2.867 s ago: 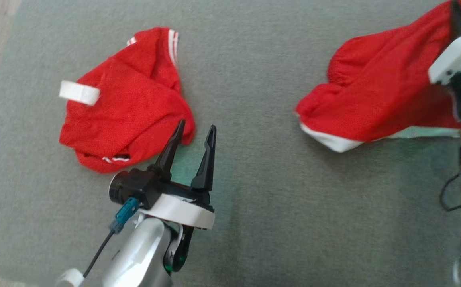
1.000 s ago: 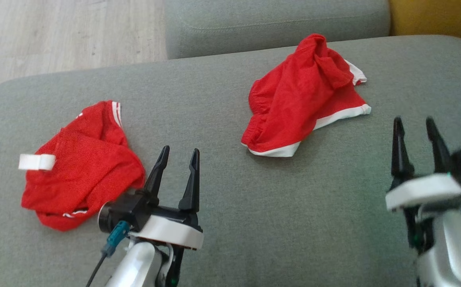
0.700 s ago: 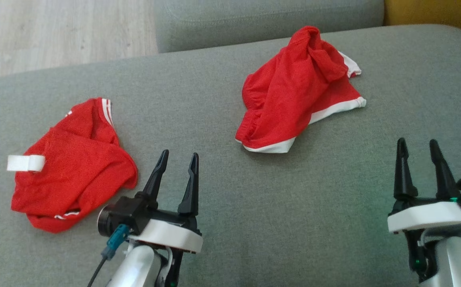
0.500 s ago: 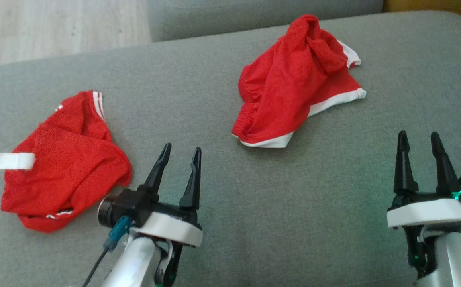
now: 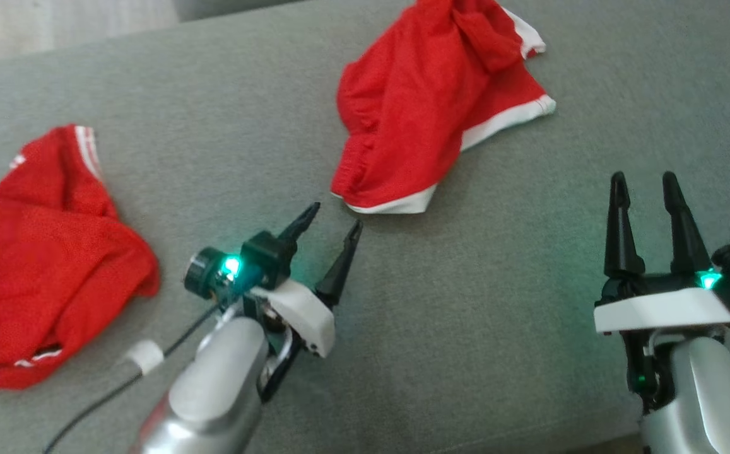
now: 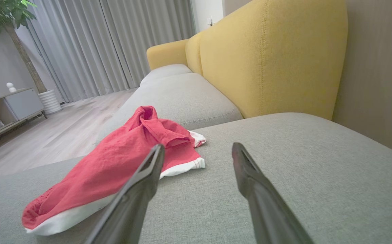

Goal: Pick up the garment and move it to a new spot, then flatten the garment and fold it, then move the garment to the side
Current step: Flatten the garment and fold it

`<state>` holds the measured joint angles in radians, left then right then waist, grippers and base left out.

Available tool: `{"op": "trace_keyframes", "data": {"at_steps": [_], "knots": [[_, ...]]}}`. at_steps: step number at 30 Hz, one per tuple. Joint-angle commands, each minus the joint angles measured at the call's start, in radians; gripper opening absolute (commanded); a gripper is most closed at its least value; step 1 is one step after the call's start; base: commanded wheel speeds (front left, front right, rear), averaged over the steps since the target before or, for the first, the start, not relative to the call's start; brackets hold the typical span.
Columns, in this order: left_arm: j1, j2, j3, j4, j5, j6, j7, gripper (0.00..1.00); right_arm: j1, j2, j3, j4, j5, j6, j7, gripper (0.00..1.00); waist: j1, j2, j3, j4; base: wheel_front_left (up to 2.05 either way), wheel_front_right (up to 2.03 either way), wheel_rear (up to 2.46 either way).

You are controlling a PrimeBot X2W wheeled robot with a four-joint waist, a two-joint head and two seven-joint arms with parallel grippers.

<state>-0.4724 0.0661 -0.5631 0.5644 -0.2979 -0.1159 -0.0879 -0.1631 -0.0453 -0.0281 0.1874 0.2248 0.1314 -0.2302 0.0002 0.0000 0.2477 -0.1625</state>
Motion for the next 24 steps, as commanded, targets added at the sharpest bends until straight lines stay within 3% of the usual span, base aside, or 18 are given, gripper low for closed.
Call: {"op": "trace_keyframes", "data": {"at_steps": [1,11,24], "knots": [[-0.057,0.025,0.017,-0.004,0.009,-0.006,0.011,1.0,-0.029,-0.005,0.029,-0.033,0.01,-0.001,-0.013,1.0,-0.0002,0.0,0.028,-0.028,0.0,0.0,0.0],[-0.171,0.049,0.0,0.124,0.029,-0.007,-0.005,1.0,-0.042,-0.005,0.033,-0.036,0.019,-0.001,-0.023,1.0,-0.0002,0.0,0.07,-0.067,0.0,0.0,0.0],[-0.238,0.038,-0.047,0.161,0.003,-0.013,-0.1,1.0,-0.053,-0.005,0.046,-0.024,0.025,-0.001,-0.028,1.0,-0.0002,0.0,0.086,-0.078,0.0,0.0,0.0]]}}
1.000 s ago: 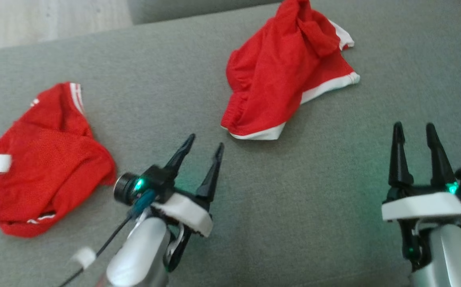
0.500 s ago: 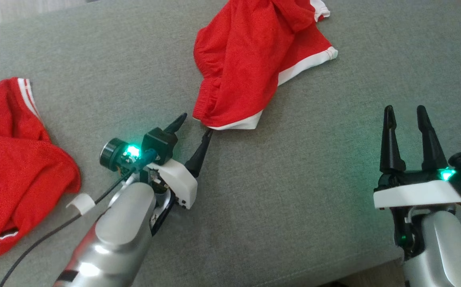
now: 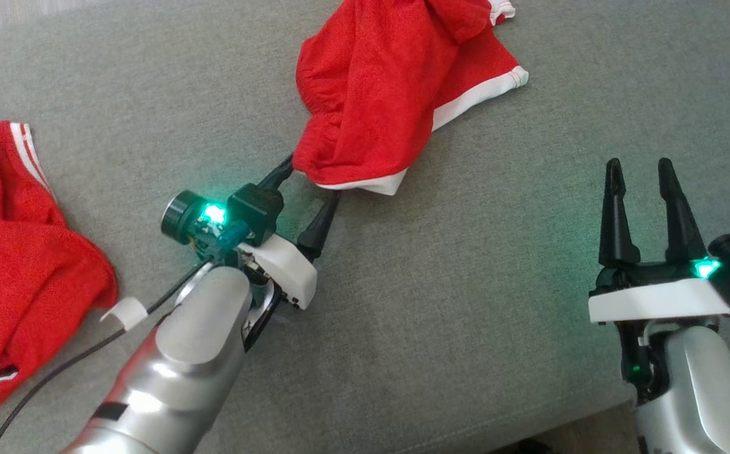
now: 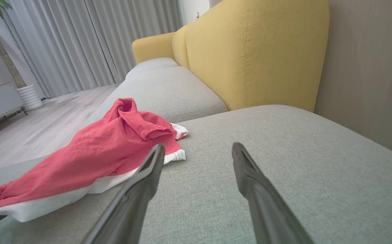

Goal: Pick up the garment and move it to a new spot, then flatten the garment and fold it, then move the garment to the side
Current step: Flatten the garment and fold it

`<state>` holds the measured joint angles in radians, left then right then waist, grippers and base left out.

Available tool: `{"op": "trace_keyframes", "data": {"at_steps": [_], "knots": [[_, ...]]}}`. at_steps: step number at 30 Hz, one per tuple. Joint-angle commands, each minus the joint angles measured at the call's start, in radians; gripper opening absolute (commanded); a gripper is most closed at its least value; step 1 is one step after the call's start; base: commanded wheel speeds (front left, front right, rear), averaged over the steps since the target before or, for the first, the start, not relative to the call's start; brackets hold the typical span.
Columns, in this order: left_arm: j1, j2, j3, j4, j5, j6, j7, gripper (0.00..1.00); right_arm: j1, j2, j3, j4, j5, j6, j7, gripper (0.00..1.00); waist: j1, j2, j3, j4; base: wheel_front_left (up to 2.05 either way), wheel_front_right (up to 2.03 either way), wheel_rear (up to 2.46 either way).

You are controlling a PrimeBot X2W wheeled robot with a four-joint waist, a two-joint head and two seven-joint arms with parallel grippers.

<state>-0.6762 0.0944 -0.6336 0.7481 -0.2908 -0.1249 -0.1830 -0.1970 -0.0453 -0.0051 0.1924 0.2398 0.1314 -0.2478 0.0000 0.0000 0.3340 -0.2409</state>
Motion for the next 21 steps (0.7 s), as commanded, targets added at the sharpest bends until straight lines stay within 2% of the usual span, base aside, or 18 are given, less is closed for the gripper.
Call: {"op": "trace_keyframes", "data": {"at_steps": [1,2,4,12,17,18,21], "knots": [[-0.038,0.01,0.018,-0.023,-0.006,-0.004,-0.012,1.0,-0.02,-0.005,0.023,-0.027,0.01,-0.001,-0.01,1.0,0.0,0.0,0.0,0.0,0.0,0.0,0.0],[-0.04,0.01,0.012,-0.024,-0.008,-0.005,-0.019,0.77,-0.02,-0.005,0.023,-0.025,0.009,-0.001,-0.011,1.0,0.0,0.0,0.0,-0.001,0.0,0.0,0.0],[-0.044,0.011,0.001,-0.027,-0.011,-0.005,-0.032,0.02,-0.021,-0.005,0.021,-0.022,0.008,-0.001,-0.011,1.0,0.0,0.0,0.0,0.0,0.0,0.0,0.0],[-0.039,0.026,-0.009,-0.047,-0.014,0.001,-0.069,0.0,-0.032,-0.005,0.006,-0.007,-0.021,-0.001,-0.003,1.0,0.0,0.0,-0.024,0.039,0.0,0.0,0.0],[-0.027,0.039,0.006,-0.077,0.001,0.045,-0.076,0.0,-0.077,-0.005,-0.007,0.015,-0.055,-0.001,0.068,1.0,0.0,0.0,-0.039,0.073,0.0,0.0,0.0],[-0.023,0.043,0.009,-0.091,0.01,0.065,-0.077,0.0,-0.108,-0.005,-0.01,0.042,-0.064,-0.001,0.109,1.0,0.0,0.0,-0.041,0.089,0.0,0.0,0.0],[-0.018,0.047,0.006,-0.11,0.026,0.086,-0.078,0.0,-0.168,-0.005,-0.022,0.115,-0.062,-0.001,0.173,1.0,0.0,0.0,-0.037,0.114,0.0,0.0,0.0]]}}
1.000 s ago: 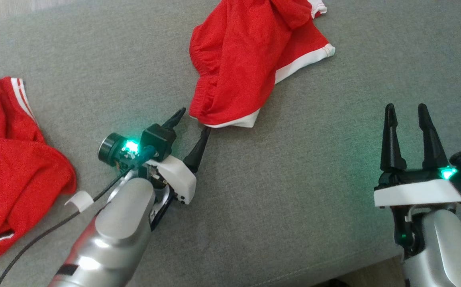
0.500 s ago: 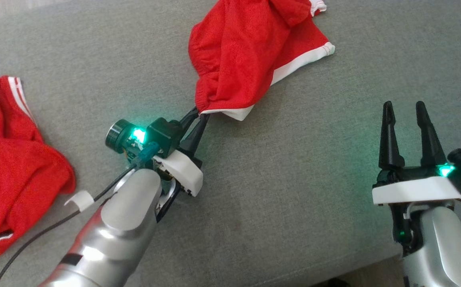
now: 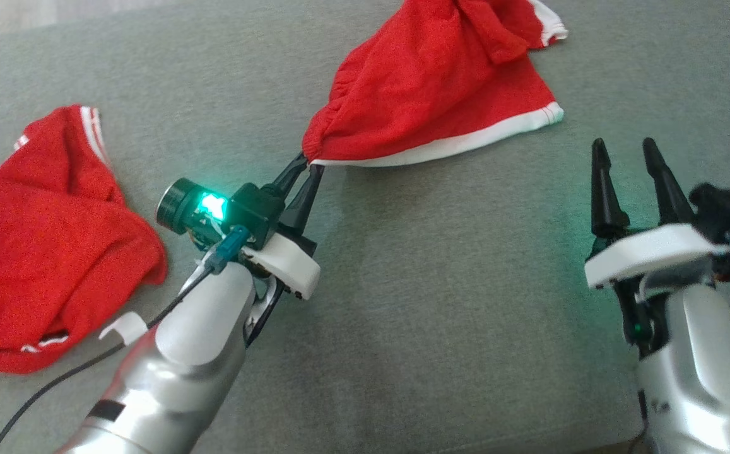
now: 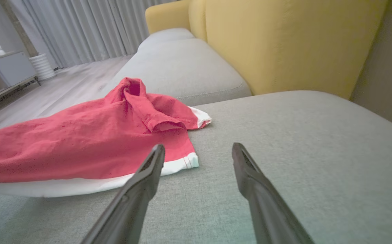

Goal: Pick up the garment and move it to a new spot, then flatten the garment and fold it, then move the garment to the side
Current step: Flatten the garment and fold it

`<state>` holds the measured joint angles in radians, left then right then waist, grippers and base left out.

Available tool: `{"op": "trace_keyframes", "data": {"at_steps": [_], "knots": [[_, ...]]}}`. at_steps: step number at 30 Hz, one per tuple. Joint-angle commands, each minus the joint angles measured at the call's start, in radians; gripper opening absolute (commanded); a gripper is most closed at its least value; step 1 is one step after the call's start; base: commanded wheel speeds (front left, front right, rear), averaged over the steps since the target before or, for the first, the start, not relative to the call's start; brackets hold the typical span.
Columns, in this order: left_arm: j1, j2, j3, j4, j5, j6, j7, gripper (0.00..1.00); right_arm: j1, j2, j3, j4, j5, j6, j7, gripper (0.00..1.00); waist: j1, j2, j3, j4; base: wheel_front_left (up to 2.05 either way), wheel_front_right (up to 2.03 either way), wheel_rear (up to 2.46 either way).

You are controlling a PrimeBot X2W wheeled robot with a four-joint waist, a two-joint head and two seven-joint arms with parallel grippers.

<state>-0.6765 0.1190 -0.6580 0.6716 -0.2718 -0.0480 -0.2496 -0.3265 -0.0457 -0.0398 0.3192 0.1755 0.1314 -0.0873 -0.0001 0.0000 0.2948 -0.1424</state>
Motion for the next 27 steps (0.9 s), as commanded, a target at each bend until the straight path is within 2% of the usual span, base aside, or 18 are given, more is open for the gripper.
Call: {"op": "trace_keyframes", "data": {"at_steps": [1,4,7,14,20,21,23,24,27], "knots": [[-0.017,0.023,0.028,-0.039,0.011,0.013,-0.011,0.0,-0.061,-0.005,0.003,0.022,0.008,-0.001,0.034,1.0,0.0001,0.0,0.004,0.023,0.0,0.0,0.0],[-0.014,0.018,0.018,-0.052,0.02,0.018,-0.012,0.0,-0.136,-0.005,-0.017,0.14,0.041,-0.001,0.09,1.0,0.0001,0.0,0.011,0.045,0.0,0.0,0.0],[-0.015,0.011,0.008,-0.066,0.028,0.022,-0.012,0.0,-0.213,-0.005,-0.037,0.261,0.02,-0.001,0.108,1.0,0.0001,0.0,0.022,0.063,0.0,0.0,0.0],[-0.018,0.0,-0.002,-0.087,0.033,0.022,-0.012,0.0,-0.354,-0.005,-0.053,0.498,0.004,-0.001,0.066,1.0,0.0001,0.0,0.04,0.092,0.0,0.0,0.0],[-0.017,-0.002,-0.011,-0.088,0.037,0.019,-0.012,0.0,-0.413,-0.005,-0.045,0.63,-0.041,-0.001,0.041,1.0,0.0001,0.0,0.043,0.099,0.0,0.0,0.0],[-0.017,-0.003,-0.012,-0.087,0.037,0.019,-0.012,0.0,-0.422,-0.005,-0.039,0.652,-0.049,-0.001,0.038,0.91,0.0001,0.0,0.044,0.1,0.0,0.0,0.0],[-0.019,-0.003,-0.016,-0.085,0.04,0.019,-0.012,0.0,-0.438,-0.005,-0.016,0.692,-0.052,-0.001,0.036,0.2,0.0001,0.0,0.043,0.1,0.0,0.0,0.0],[-0.019,-0.002,-0.017,-0.083,0.041,0.019,-0.012,0.0,-0.447,-0.005,-0.007,0.706,-0.054,-0.001,0.027,0.0,0.0001,0.0,0.042,0.098,0.0,0.0,0.0],[-0.016,0.002,-0.019,-0.074,0.043,0.022,-0.012,0.0,-0.472,-0.004,-0.018,0.731,-0.087,-0.001,-0.009,0.0,0.0001,0.0,0.035,0.09,0.0,0.0,0.0]]}}
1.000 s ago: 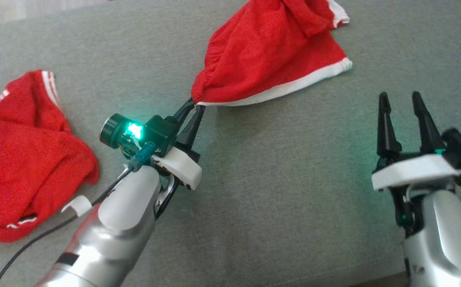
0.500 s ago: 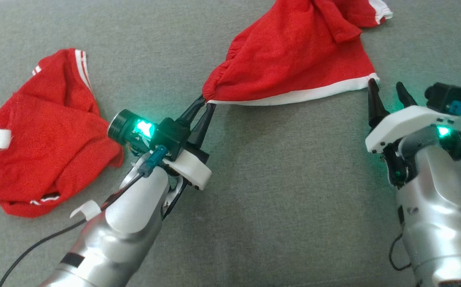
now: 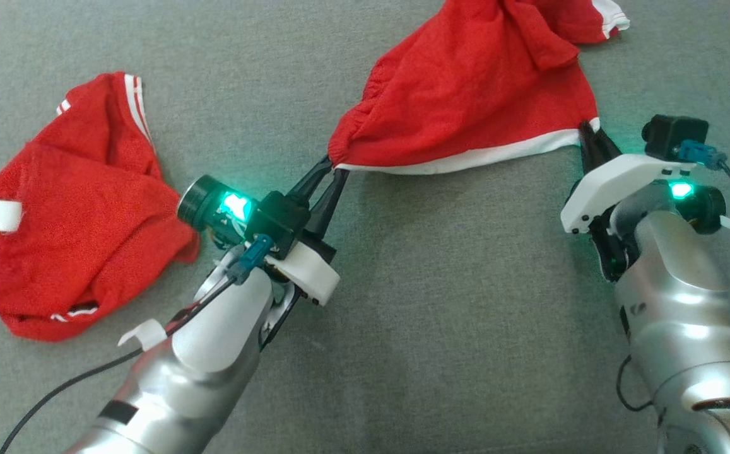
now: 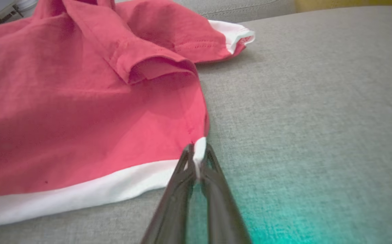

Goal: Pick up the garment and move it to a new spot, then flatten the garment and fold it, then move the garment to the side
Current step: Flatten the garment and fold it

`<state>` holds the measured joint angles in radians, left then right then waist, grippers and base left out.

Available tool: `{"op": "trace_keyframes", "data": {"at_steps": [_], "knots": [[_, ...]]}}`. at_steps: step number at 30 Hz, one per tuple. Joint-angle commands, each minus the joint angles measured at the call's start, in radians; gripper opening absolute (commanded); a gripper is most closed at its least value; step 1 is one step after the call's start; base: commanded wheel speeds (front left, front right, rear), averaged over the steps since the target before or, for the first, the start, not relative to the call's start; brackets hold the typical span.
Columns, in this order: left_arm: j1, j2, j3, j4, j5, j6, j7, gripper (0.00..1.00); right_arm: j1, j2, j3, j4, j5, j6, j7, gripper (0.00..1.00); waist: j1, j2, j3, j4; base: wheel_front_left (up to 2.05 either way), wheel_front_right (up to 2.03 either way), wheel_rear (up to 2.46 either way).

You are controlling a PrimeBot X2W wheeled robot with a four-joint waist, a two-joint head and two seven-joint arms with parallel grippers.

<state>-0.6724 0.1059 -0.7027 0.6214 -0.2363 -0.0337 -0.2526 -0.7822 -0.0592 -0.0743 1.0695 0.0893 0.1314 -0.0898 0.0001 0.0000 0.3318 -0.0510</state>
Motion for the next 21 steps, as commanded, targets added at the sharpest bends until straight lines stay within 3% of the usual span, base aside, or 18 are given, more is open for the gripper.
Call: {"op": "trace_keyframes", "data": {"at_steps": [1,6,11,21], "knots": [[-0.018,0.016,0.026,-0.021,0.007,0.008,-0.009,0.0,-0.023,0.009,0.014,-0.013,-0.002,-0.001,-0.015,0.0,-0.0001,0.0,-0.007,-0.005,0.0,0.0,0.0],[-0.008,0.03,0.031,-0.009,0.003,0.013,-0.009,0.0,-0.048,0.009,0.007,-0.03,-0.01,-0.001,-0.072,0.0,-0.0001,0.0,-0.047,-0.026,0.0,0.0,0.0],[-0.002,0.044,0.034,-0.004,0.002,0.02,-0.009,0.0,-0.047,0.009,0.042,-0.102,0.06,-0.001,-0.079,0.0,-0.0001,0.0,-0.105,-0.053,0.0,0.0,0.0],[-0.044,0.103,0.032,-0.024,0.015,0.012,0.013,0.0,0.041,-0.013,0.103,-0.481,0.207,-0.001,0.014,0.0,-0.0001,0.0,-0.219,-0.081,0.0,0.0,0.0]]}}
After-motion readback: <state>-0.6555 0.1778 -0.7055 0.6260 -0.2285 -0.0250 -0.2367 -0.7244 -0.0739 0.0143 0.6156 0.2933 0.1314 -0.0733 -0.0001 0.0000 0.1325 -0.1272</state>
